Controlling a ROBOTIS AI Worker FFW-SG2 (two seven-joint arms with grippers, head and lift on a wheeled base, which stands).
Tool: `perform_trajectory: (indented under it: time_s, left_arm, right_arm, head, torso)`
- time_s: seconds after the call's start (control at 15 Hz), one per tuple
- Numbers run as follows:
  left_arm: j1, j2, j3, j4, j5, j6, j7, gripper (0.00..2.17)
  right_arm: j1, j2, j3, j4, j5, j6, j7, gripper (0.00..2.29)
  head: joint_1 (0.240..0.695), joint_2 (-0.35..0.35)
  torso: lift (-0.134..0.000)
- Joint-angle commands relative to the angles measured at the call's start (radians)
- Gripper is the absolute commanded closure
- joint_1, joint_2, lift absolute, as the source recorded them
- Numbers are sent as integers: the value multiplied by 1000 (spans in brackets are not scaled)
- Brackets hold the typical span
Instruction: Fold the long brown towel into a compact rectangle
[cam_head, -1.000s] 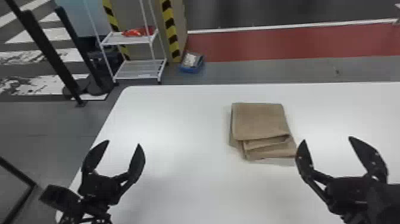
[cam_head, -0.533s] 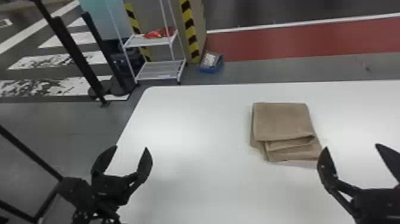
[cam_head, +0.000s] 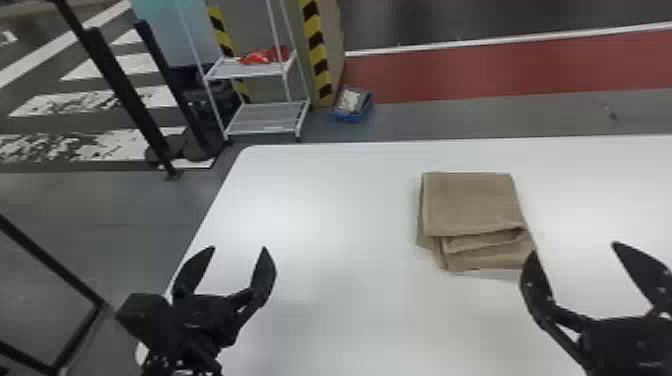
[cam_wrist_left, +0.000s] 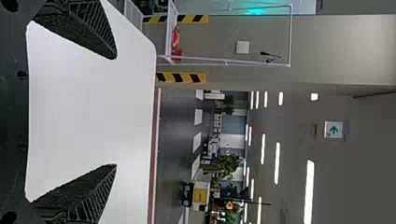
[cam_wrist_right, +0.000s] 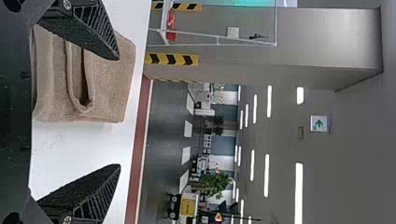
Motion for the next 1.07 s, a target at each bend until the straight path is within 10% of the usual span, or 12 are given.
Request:
perform_trajectory:
  time_s: [0.0,1.0]
  left_arm:
    - [2,1,-7,2,0,-8,1,43]
    - [1,1,4,13,-2,-14,-1,46]
  right_arm:
    - [0,0,0,0,0,4,1,60]
    - [-9,-2,22,12,2,7,1,66]
  head:
    - [695,243]
    - [695,255]
  torso:
    - [-123]
    - [-123]
